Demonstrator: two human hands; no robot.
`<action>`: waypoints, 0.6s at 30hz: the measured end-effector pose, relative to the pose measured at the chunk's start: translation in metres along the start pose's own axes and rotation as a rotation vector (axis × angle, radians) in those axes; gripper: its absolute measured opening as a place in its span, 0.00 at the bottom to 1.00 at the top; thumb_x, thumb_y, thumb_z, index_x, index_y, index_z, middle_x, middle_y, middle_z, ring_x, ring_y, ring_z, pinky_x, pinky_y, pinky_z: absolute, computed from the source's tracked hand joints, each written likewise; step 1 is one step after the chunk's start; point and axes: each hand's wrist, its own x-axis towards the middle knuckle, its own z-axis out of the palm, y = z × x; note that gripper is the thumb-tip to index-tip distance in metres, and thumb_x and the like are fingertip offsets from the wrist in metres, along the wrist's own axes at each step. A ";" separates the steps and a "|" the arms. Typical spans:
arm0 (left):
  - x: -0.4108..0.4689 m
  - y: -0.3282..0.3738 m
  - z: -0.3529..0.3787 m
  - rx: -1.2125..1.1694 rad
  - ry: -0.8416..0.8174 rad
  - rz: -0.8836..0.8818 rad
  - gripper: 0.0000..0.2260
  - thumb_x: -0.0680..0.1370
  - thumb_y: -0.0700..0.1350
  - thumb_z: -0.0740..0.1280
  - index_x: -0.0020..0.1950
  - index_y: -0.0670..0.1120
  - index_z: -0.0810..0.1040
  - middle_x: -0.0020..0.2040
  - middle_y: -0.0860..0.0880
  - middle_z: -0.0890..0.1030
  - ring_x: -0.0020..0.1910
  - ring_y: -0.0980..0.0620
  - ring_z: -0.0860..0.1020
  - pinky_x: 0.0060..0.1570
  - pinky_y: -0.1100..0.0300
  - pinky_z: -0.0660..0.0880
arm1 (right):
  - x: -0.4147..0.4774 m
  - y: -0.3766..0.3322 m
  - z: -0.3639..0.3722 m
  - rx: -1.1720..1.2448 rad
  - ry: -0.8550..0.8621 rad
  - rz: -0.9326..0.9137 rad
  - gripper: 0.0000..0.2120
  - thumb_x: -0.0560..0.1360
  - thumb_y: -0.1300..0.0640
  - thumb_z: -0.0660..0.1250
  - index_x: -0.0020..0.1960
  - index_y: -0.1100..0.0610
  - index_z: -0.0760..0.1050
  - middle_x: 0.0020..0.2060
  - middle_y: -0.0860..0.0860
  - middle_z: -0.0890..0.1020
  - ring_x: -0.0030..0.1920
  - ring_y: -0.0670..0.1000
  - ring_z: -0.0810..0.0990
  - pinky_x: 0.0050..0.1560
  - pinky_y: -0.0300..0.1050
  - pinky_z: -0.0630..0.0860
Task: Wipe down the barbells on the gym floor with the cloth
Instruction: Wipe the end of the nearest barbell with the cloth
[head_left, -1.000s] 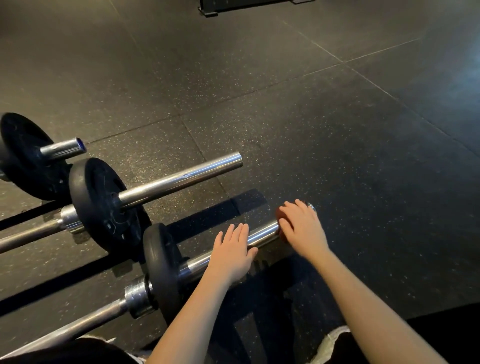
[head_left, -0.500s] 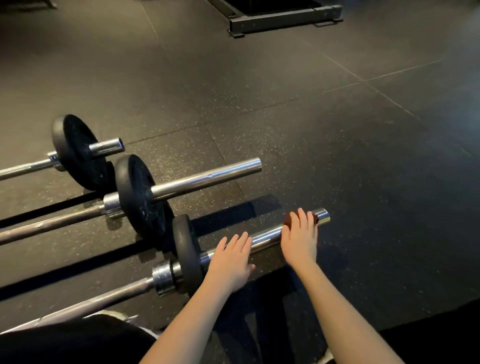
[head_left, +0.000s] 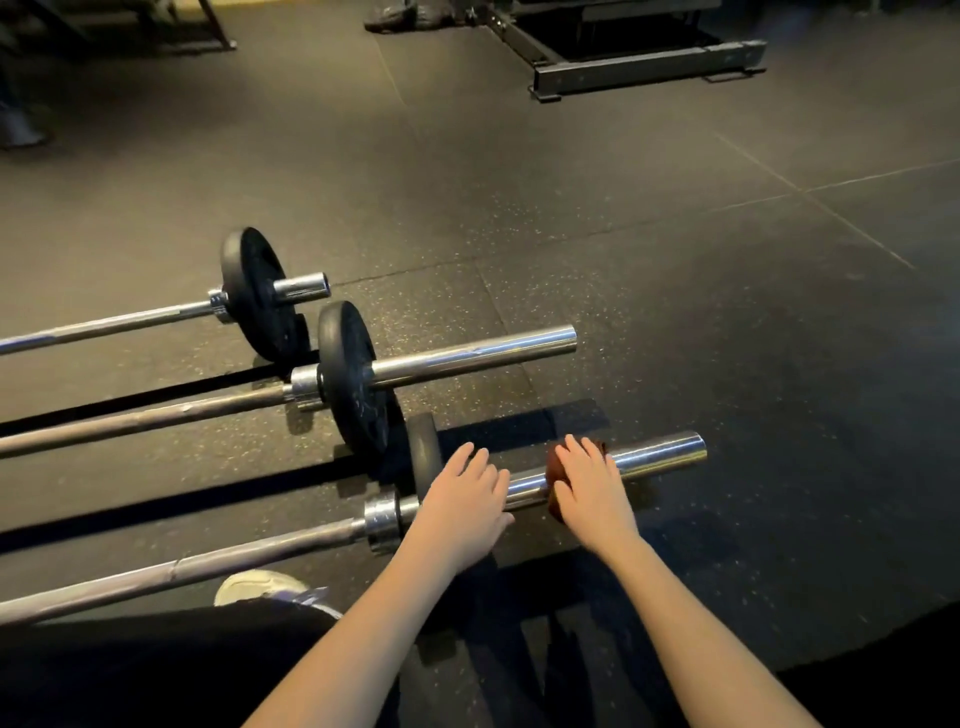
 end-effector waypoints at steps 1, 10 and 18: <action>-0.005 -0.006 0.000 -0.017 0.040 -0.020 0.26 0.84 0.56 0.49 0.77 0.42 0.55 0.76 0.44 0.61 0.77 0.44 0.52 0.76 0.47 0.43 | 0.004 0.007 -0.006 0.000 -0.030 -0.032 0.23 0.82 0.54 0.58 0.76 0.53 0.60 0.77 0.49 0.60 0.78 0.50 0.54 0.76 0.50 0.47; -0.018 -0.020 0.019 -0.285 0.347 -0.227 0.24 0.77 0.53 0.54 0.66 0.41 0.76 0.64 0.46 0.77 0.68 0.45 0.72 0.71 0.47 0.63 | -0.010 -0.022 0.018 -0.064 0.096 0.039 0.24 0.82 0.55 0.58 0.77 0.54 0.59 0.77 0.51 0.60 0.78 0.52 0.53 0.75 0.50 0.46; -0.019 -0.021 0.027 -0.553 0.519 -0.334 0.26 0.79 0.52 0.51 0.73 0.40 0.68 0.72 0.45 0.69 0.74 0.48 0.62 0.74 0.53 0.53 | -0.013 -0.020 0.016 -0.021 0.128 0.213 0.24 0.82 0.52 0.55 0.77 0.54 0.58 0.78 0.52 0.58 0.78 0.53 0.50 0.77 0.52 0.45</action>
